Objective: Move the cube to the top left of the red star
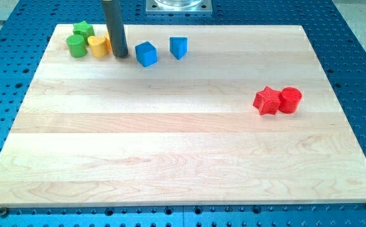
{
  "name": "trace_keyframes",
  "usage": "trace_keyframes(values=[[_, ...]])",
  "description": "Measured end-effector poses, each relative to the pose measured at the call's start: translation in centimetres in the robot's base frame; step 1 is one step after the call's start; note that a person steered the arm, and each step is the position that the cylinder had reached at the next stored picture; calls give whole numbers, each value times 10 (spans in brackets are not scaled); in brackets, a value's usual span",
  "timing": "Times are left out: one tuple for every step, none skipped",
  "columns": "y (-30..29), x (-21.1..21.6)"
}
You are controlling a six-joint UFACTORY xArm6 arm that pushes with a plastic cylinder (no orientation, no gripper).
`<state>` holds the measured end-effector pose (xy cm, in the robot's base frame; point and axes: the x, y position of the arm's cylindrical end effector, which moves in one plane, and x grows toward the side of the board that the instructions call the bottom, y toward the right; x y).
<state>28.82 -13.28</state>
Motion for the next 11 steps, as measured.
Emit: trace_keyframes(values=[[15,13],[115,40],[129,77],[156,53],[128,52],[110,44],[113,31],[147,17],[256,33],[313,63],[303,63]])
